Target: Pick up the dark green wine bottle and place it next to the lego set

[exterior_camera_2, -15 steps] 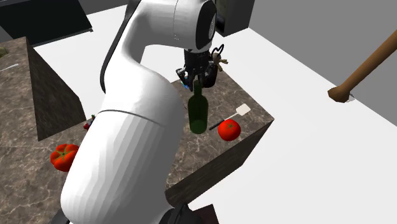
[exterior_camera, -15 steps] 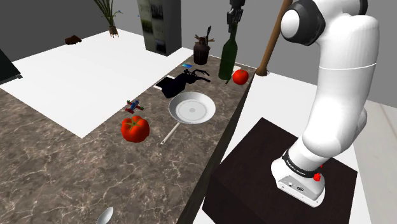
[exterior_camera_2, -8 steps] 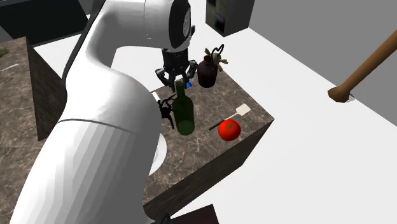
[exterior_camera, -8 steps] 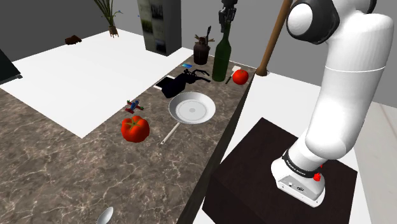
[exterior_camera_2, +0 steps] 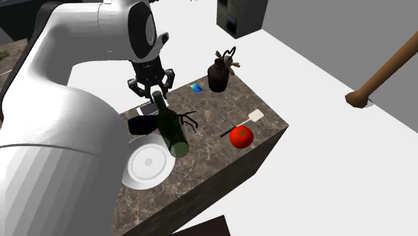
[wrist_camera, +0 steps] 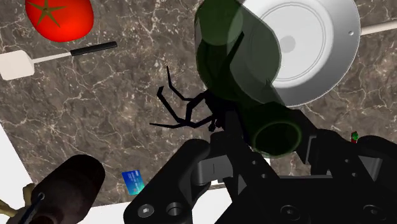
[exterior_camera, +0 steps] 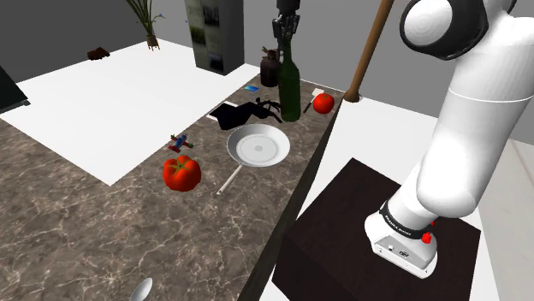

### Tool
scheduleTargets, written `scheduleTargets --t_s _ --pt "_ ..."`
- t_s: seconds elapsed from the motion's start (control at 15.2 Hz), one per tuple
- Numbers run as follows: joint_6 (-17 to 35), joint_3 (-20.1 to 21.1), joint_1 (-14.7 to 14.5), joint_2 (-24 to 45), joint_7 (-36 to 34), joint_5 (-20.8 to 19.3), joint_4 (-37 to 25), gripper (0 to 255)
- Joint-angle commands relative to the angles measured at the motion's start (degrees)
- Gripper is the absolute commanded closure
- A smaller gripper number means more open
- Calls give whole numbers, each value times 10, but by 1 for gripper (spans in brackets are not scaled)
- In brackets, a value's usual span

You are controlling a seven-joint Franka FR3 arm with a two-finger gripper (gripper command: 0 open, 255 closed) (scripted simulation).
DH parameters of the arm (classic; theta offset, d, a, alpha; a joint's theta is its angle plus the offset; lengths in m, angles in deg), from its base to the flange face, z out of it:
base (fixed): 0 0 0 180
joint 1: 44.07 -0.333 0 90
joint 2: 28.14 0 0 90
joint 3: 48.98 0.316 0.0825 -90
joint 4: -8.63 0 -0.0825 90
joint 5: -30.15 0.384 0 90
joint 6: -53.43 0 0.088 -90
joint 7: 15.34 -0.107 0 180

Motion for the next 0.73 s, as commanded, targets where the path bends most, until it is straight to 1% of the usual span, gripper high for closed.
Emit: scheduleTargets --t_s 0.0,0.33,0.66 --pt "1 10 -18 -4 -28 -2 3 255" --pt "3 32 -60 -6 -91 -6 4 255" --pt "-2 55 -98 8 -152 -7 -16 255"
